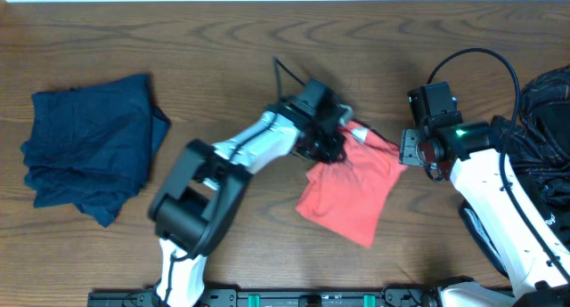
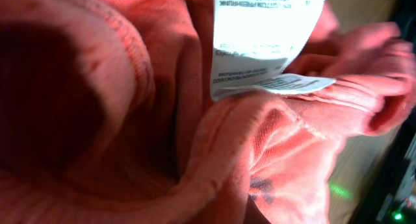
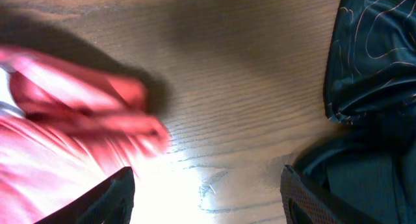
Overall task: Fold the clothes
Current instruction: 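Carry the red bundle left and drop it onto the navy garment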
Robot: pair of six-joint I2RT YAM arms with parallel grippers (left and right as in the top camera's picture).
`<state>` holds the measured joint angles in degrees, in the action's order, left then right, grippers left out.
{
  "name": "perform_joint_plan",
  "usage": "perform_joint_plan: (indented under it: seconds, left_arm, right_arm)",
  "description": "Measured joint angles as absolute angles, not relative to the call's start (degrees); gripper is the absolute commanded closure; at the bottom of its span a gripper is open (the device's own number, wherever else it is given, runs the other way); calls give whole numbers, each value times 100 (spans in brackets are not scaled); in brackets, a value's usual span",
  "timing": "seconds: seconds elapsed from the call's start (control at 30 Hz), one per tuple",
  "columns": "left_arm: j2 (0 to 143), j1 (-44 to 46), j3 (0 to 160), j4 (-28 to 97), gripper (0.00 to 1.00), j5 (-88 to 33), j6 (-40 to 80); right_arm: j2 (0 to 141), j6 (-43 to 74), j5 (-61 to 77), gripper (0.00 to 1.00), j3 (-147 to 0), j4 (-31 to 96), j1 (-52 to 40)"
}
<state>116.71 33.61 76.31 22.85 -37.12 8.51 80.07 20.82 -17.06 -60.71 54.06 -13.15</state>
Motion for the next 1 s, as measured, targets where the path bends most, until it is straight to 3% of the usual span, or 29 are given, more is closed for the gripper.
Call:
perform_joint_plan:
  seconds: [0.13, 0.4, 0.73, 1.0]
  left_arm:
    - [10954, 2521, 7625, 2429, 94, -3699, 851]
    - [9174, 3, 7627, 2554, 93, -3240, 849]
    - [9076, -2521, 7625, 2652, 93, -2886, 851]
    - [9078, -3697, 7625, 2689, 91, -2700, 854]
  right_arm:
    - [7996, 2082, -1691, 31, -6071, 5461, -1315]
    - [7996, 2082, -1688, 31, -6071, 5509, -1315]
    - [7996, 2082, -1688, 30, -6071, 5596, -1315]
    - [7996, 2082, -1688, 30, -6071, 5603, -1315]
